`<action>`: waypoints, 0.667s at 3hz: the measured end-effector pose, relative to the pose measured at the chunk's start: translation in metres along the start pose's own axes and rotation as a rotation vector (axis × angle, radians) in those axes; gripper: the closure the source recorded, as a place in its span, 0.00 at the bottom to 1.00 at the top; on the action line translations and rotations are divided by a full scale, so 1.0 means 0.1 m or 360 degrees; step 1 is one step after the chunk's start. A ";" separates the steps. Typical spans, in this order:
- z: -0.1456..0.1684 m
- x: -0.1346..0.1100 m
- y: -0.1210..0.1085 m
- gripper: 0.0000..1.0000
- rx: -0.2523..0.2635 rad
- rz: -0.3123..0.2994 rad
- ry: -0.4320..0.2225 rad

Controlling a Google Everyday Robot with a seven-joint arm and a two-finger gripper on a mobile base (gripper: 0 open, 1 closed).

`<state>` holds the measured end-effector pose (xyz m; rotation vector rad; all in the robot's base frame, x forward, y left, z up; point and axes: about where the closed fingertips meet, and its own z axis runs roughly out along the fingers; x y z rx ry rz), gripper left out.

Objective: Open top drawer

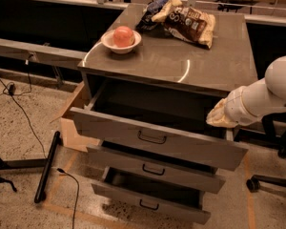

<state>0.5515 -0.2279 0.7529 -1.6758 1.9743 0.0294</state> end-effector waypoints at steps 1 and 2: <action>0.21 0.05 -0.10 1.00 0.0076 -0.0065 -0.0004; 0.41 0.14 -0.18 1.00 0.0123 -0.0142 0.0057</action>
Offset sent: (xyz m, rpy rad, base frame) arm 0.0490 -0.0100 -0.0534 -0.1454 -0.1416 0.0496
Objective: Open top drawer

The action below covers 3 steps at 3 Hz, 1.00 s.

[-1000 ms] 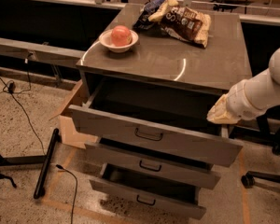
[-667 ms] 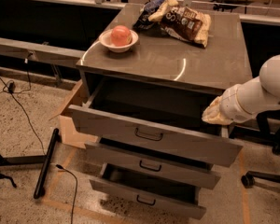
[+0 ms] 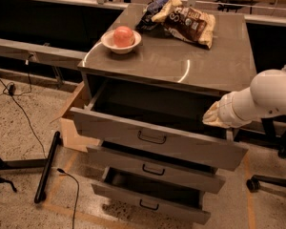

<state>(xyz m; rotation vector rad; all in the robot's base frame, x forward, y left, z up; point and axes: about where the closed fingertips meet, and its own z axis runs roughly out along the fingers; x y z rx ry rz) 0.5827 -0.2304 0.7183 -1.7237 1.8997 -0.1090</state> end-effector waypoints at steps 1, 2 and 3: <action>0.13 0.13 0.02 1.00 -0.0003 -0.0042 0.0092; 0.18 0.16 0.16 1.00 -0.0058 -0.0101 0.0215; 0.22 0.15 0.36 1.00 -0.0147 -0.0110 0.0270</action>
Offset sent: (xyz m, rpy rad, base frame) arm -0.0217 -0.0079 -0.0407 -0.2715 0.0860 0.0210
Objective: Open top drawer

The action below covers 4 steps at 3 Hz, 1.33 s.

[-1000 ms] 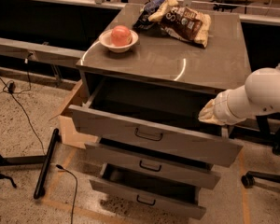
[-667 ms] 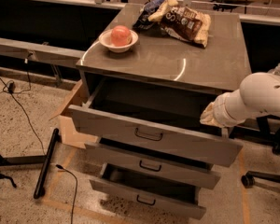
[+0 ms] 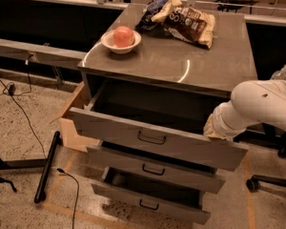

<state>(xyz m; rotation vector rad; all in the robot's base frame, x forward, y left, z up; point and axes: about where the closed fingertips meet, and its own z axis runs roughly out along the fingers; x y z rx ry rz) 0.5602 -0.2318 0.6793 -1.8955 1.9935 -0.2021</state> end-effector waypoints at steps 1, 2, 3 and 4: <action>0.02 -0.05 0.19 1.00 -0.0154 0.0023 -0.0014; -0.05 -0.10 0.46 1.00 -0.0395 0.0058 -0.0060; -0.19 -0.12 0.75 1.00 -0.0620 0.0105 -0.0085; -0.37 -0.17 1.05 1.00 -0.0824 0.0183 -0.0123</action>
Offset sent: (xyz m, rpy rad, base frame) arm -0.0848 0.0171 -0.0048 0.0969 0.4587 0.0474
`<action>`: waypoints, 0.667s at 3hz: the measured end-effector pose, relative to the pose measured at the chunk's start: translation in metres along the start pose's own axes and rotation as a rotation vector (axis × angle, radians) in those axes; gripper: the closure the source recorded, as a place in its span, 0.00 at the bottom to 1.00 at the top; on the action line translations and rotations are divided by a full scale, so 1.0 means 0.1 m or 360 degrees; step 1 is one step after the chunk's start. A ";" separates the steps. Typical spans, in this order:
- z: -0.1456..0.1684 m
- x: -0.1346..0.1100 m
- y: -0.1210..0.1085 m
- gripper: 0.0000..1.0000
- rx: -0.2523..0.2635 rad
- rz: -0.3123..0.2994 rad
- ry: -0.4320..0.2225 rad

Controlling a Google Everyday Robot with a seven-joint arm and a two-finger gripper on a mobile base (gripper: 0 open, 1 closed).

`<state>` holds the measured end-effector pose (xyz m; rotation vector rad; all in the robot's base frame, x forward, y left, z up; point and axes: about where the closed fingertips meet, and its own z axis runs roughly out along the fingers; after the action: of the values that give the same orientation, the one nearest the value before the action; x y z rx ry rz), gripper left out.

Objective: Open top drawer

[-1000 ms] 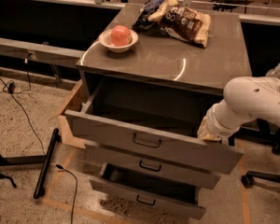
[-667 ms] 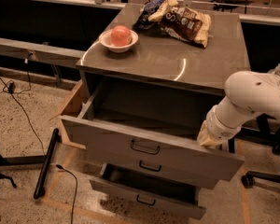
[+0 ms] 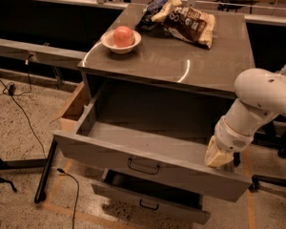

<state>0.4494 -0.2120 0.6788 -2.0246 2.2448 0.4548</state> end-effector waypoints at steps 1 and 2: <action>-0.06 -0.05 0.15 1.00 -0.0040 0.0058 -0.0072; -0.42 0.03 0.12 1.00 0.0182 0.0174 -0.0200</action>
Offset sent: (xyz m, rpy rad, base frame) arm 0.0200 -0.0577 0.0970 0.1692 -0.3443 -0.3670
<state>0.4425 -0.2256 0.7200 -1.7749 2.2583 0.4386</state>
